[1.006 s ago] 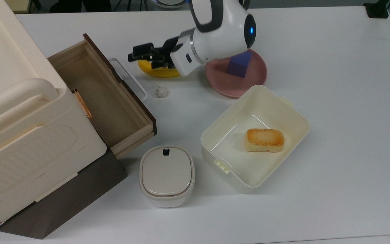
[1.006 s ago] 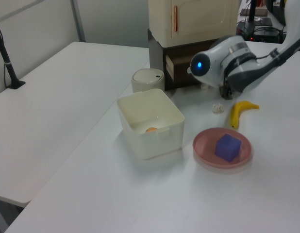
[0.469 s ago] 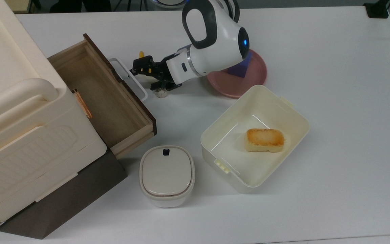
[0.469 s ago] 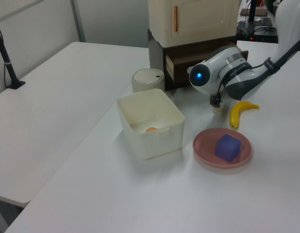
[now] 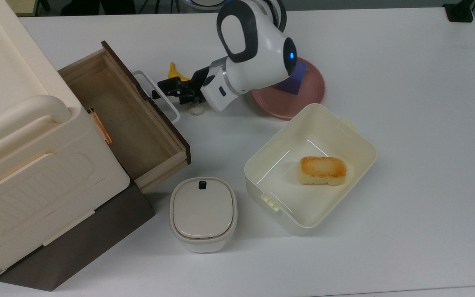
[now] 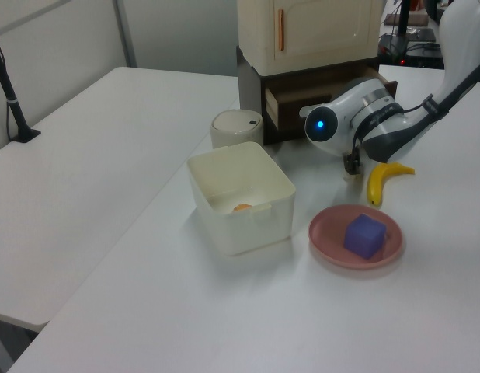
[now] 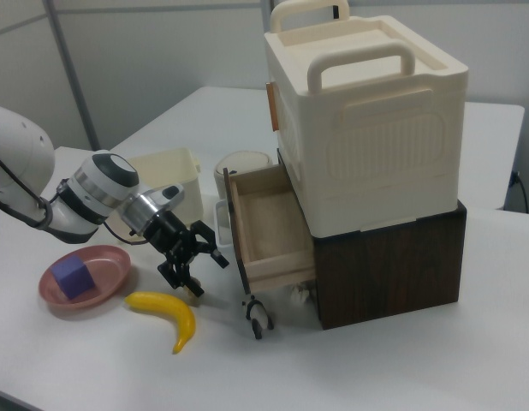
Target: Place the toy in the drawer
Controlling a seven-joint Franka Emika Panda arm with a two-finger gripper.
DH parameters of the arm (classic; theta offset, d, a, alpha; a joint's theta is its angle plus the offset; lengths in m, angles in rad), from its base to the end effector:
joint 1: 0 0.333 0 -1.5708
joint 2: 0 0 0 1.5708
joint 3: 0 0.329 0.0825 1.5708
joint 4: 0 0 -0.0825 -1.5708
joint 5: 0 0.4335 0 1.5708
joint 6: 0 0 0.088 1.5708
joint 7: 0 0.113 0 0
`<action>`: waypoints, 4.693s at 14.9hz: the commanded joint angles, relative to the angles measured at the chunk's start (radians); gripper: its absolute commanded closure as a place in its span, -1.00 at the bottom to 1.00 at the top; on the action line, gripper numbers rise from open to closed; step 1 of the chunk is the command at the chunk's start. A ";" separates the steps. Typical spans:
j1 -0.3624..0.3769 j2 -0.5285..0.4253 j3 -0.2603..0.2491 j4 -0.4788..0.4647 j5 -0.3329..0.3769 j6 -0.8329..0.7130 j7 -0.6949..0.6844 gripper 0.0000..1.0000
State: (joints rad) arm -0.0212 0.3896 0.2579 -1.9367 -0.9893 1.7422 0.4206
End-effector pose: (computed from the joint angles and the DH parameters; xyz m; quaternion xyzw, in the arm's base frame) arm 0.6164 0.0613 0.2573 0.8820 0.1331 -0.1053 0.4397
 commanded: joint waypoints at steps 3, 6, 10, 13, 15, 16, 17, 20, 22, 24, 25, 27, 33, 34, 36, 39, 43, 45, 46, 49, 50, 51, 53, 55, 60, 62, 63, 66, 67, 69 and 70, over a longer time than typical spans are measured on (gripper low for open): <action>-0.028 -0.015 -0.006 -0.019 0.000 -0.102 -0.516 -1.00; -0.028 -0.014 -0.006 -0.021 0.014 -0.122 -0.586 -1.00; -0.019 0.018 -0.006 -0.021 0.015 -0.151 -0.583 -1.00; -0.013 0.046 -0.005 -0.022 0.015 -0.173 -0.569 -1.00; -0.011 0.061 -0.002 -0.021 0.014 -0.185 -0.560 -1.00; -0.011 0.066 -0.002 -0.019 0.014 -0.185 -0.557 -1.00; -0.013 0.069 -0.002 -0.018 0.015 -0.184 -0.556 -1.00; -0.025 0.097 -0.002 -0.008 0.015 -0.178 -0.565 -1.00; -0.028 0.098 -0.002 0.004 0.015 -0.178 -0.583 -1.00; -0.037 0.104 -0.002 0.018 0.015 -0.178 -0.611 -1.00; -0.045 0.112 -0.003 0.039 0.015 -0.178 -0.617 -1.00; -0.051 0.123 -0.003 0.057 0.017 -0.178 -0.618 -1.00; -0.080 0.155 -0.005 0.100 0.023 -0.176 -0.618 -1.00; -0.085 0.164 -0.006 0.108 0.030 -0.176 -0.618 -1.00; -0.098 0.175 -0.006 0.133 0.034 -0.176 -0.635 -1.00; -0.100 0.175 -0.006 0.133 0.032 -0.178 -0.658 -1.00; -0.109 0.175 -0.011 0.133 0.032 -0.176 -0.661 -1.00; -0.121 0.176 -0.012 0.134 0.031 -0.173 -0.664 -1.00; -0.124 0.176 -0.019 0.134 0.031 -0.173 -0.671 -1.00; -0.131 0.196 -0.029 0.143 0.026 -0.173 -0.686 -1.00; -0.131 0.201 -0.034 0.151 0.026 -0.173 -0.687 -1.00; -0.132 0.210 -0.038 0.156 0.023 -0.173 -0.687 -1.00; -0.132 0.210 -0.039 0.154 0.023 -0.170 -0.680 -0.78; -0.132 0.210 -0.039 0.154 0.023 -0.170 -0.675 -0.42; -0.135 0.210 -0.039 0.153 0.024 -0.170 -0.665 0.27; -0.137 0.212 -0.039 0.150 0.024 -0.170 -0.642 0.61; -0.135 0.215 -0.039 0.148 0.026 -0.170 -0.640 0.78; -0.132 0.215 -0.035 0.147 0.029 -0.173 -0.593 1.00; -0.129 0.212 -0.031 0.148 0.030 -0.173 -0.579 1.00; -0.118 0.204 -0.022 0.148 0.037 -0.181 -0.562 1.00; -0.114 0.196 -0.008 0.148 0.056 -0.184 -0.559 1.00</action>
State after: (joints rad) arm -0.1511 0.5455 0.2283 -1.7986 -0.9786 1.5331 -0.2185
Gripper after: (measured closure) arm 0.665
